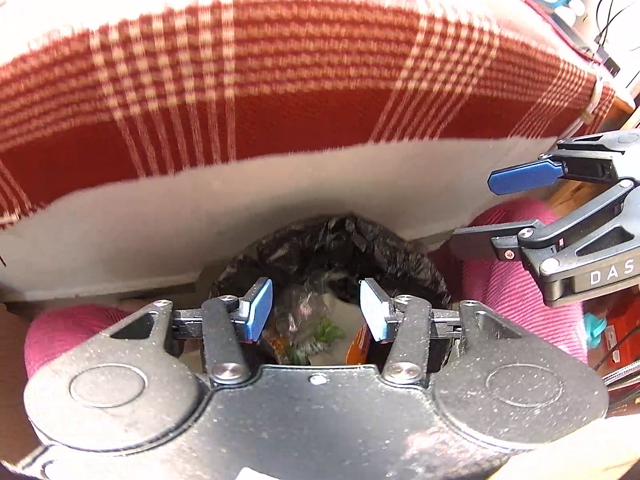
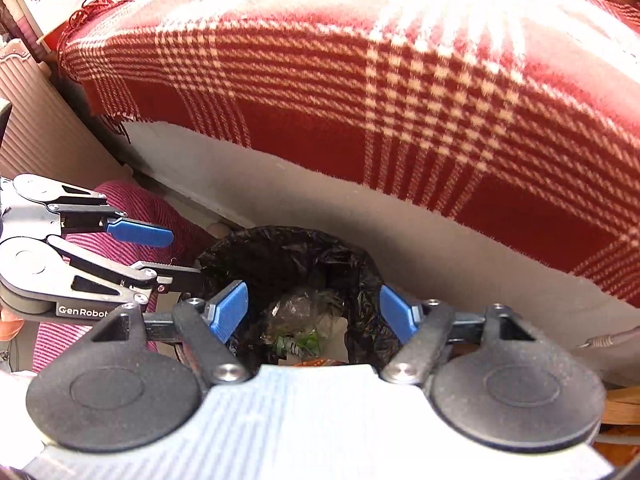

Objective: Collect trash
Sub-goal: 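Grasp the green wrapper with the left tool while the right tool grasps the white packet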

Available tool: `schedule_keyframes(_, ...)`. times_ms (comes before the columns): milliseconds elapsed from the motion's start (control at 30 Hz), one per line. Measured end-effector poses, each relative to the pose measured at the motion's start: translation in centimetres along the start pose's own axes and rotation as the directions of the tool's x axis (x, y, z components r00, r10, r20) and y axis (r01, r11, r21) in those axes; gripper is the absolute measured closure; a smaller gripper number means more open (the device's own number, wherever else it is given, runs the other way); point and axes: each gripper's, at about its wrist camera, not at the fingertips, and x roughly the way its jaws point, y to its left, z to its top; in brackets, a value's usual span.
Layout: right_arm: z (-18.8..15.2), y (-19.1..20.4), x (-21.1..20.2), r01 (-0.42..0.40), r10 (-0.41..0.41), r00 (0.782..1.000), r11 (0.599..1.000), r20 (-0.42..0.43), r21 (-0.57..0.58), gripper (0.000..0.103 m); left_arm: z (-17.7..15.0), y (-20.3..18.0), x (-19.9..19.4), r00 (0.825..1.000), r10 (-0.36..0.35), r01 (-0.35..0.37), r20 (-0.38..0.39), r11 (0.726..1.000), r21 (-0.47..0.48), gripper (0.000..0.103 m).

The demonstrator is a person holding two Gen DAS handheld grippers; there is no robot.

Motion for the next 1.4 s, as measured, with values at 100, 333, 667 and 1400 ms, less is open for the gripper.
schedule_keyframes(100,1.1,0.0,-1.7,0.006,-0.005,0.999,1.0,0.049,-0.022,0.018,1.8,0.0,-1.9,0.999,-0.005,0.003,0.054,1.0,0.028,0.055)
schedule_keyframes(333,4.4,-0.9,-5.5,0.033,-0.023,0.983,0.998,0.181,-0.052,0.016,7.2,-0.1,-6.2,0.98,-0.004,-0.006,0.2,0.999,0.05,0.049)
schedule_keyframes(667,11.1,-5.3,-9.1,0.141,-0.137,0.909,0.99,0.394,0.021,0.016,17.8,1.2,-8.7,0.92,0.059,-0.059,0.388,0.998,-0.011,0.024)
schedule_keyframes(1400,27.1,-15.0,0.5,0.203,-0.231,0.917,0.972,0.327,0.117,0.018,40.7,10.1,5.8,0.904,0.28,-0.21,0.323,0.949,-0.236,0.03)
